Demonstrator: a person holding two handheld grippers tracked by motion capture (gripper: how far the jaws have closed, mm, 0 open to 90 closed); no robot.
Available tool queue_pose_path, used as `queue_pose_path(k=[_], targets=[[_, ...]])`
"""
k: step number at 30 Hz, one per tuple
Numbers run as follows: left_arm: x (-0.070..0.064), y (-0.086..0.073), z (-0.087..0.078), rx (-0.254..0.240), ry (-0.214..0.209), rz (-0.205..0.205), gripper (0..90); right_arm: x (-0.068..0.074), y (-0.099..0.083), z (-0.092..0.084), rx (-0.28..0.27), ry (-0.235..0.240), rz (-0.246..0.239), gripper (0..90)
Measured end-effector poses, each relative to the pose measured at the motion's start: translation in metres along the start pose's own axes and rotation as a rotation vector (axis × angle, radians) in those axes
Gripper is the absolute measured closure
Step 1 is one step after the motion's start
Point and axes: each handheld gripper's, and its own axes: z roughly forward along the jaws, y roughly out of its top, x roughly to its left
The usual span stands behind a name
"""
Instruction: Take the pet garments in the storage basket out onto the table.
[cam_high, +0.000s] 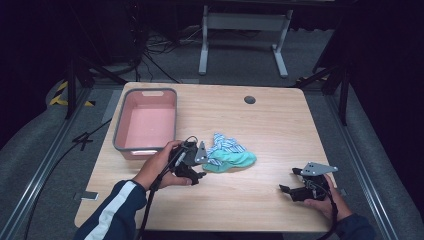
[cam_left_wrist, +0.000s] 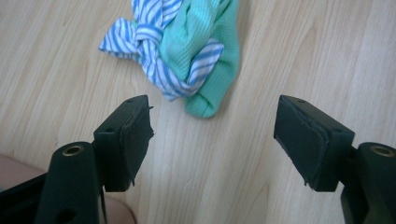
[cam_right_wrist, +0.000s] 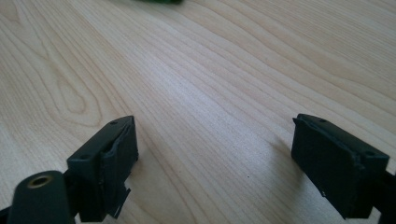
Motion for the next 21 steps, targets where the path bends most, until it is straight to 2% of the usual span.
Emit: queue_pose_path(k=[8,14,21], targets=[[-0.001,-0.025,-0.004,0.015,0.029,-0.034,27.6,0.0,0.0,0.0,0.0,-0.001,0.001,15.1],[-0.002,-0.044,-0.009,0.034,0.056,-0.038,26.4,0.0,0.0,0.0,0.0,-0.001,0.001,15.1],[-0.003,-0.073,-0.011,0.033,0.066,-0.096,25.9,0.0,0.0,0.0,0.0,-0.002,0.002,15.1]])
